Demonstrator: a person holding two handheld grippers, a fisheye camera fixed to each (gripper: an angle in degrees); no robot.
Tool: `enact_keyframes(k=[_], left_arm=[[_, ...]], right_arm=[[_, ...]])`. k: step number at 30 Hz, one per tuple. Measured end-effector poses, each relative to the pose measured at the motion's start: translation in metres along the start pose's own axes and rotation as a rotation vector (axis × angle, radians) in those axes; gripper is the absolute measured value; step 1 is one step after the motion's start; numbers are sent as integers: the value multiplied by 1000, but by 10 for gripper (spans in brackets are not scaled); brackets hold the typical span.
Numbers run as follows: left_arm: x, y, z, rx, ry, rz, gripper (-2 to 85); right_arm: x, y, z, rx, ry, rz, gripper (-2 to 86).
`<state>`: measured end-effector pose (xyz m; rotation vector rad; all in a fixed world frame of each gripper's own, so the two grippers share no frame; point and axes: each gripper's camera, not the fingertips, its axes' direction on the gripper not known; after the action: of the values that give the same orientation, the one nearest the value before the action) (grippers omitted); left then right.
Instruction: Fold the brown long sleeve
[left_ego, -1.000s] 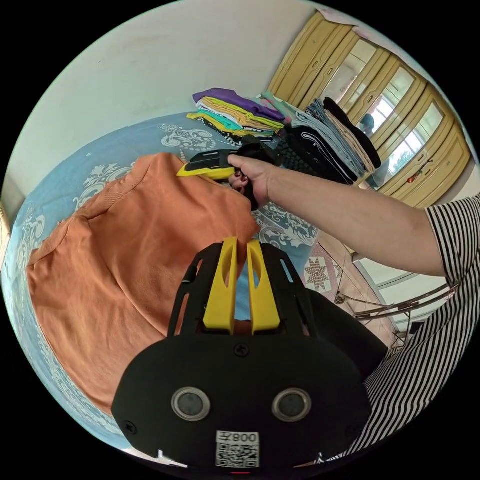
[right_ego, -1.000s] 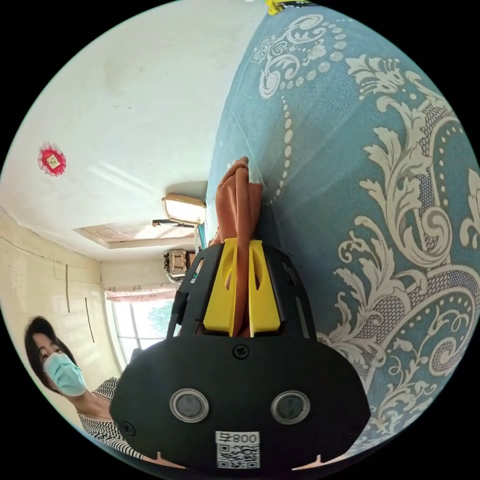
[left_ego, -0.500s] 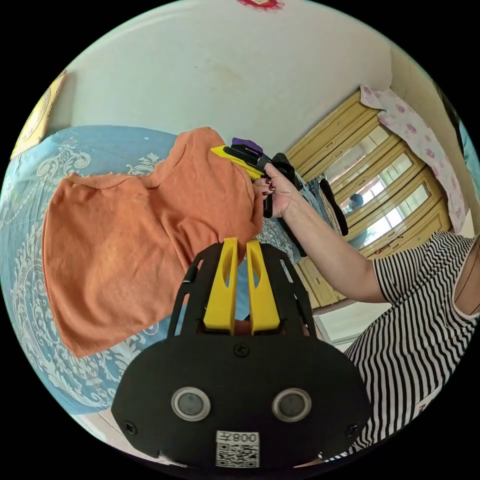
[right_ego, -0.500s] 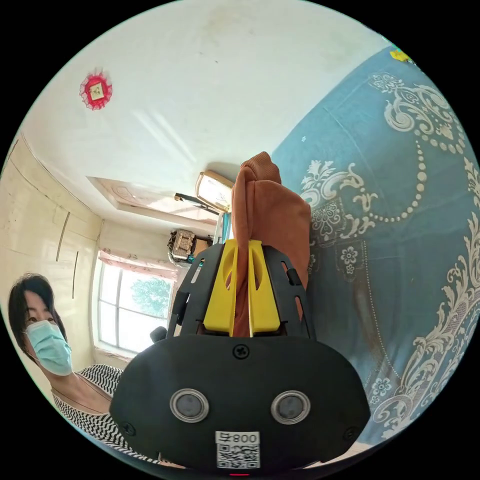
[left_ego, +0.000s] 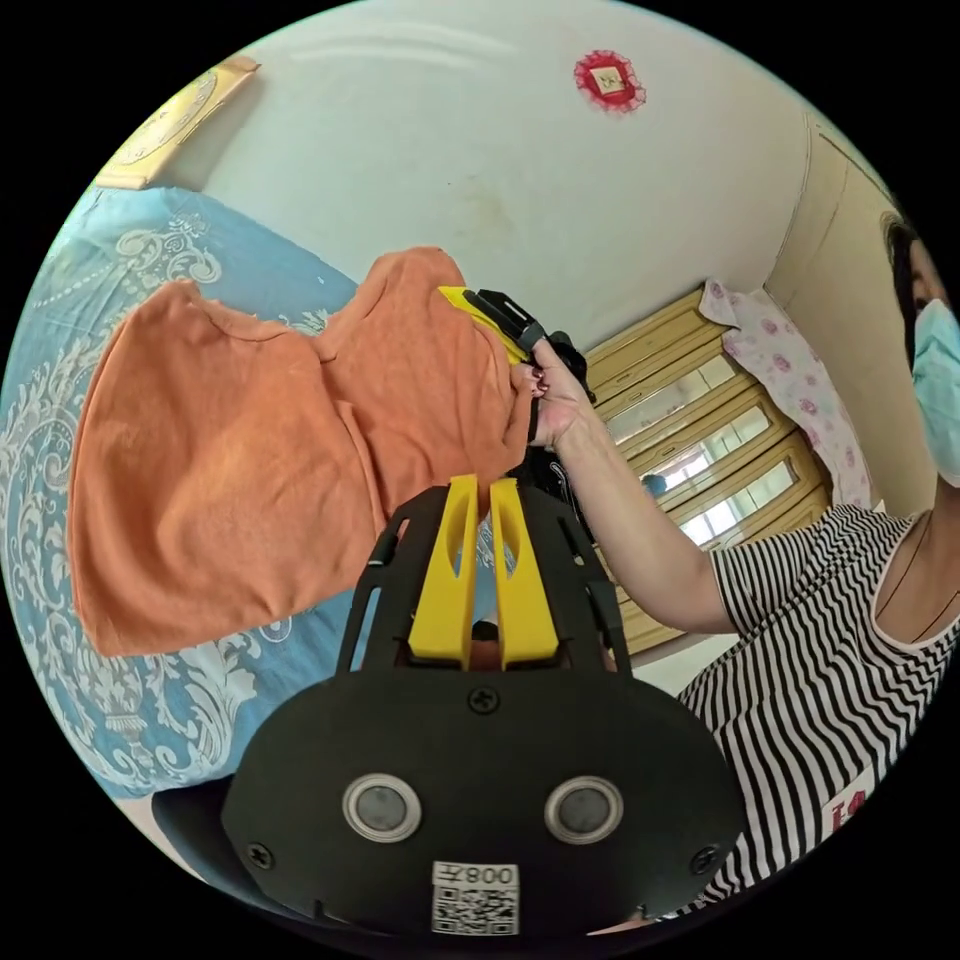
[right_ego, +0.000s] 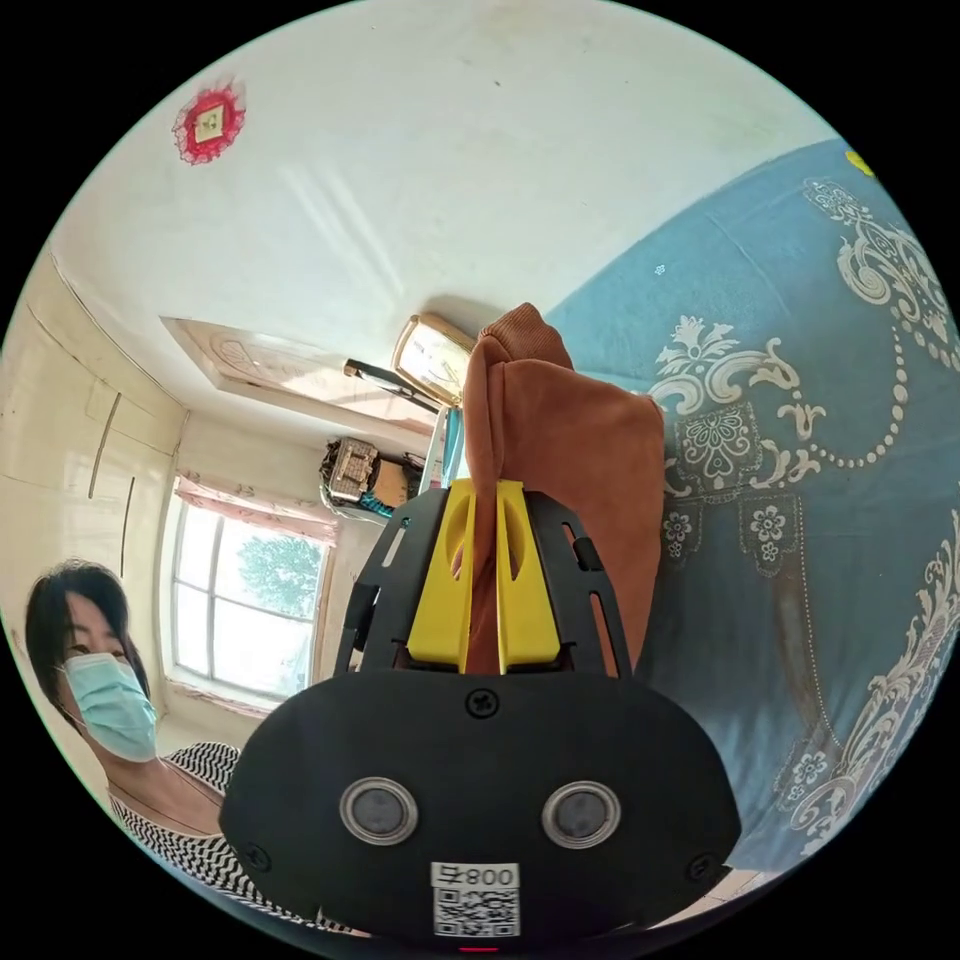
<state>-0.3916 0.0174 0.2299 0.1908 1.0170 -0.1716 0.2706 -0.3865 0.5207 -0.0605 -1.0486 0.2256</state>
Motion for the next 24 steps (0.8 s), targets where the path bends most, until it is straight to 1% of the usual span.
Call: enact_keyframes(k=[3, 8, 11, 17, 20, 24], left_arm=[[-37, 13, -40, 71, 35, -103, 19], [-91, 39, -101, 171, 23, -246, 18], [-116, 52, -132, 192, -14, -299, 18], [-161, 72, -177, 247, -20, -396, 17], [-183, 80, -191, 256, -6, -459, 18], [-202, 86, -202, 236, -39, -500, 19]], right_arm=[[-31, -9, 42, -57, 28, -43, 32], [-74, -16, 133, -156, 83, -88, 35], [-88, -17, 185, -210, 122, -86, 36], [-111, -17, 269, -280, 201, -89, 36], [-121, -17, 303, -309, 243, -97, 36], [-129, -16, 337, -321, 326, -104, 37]])
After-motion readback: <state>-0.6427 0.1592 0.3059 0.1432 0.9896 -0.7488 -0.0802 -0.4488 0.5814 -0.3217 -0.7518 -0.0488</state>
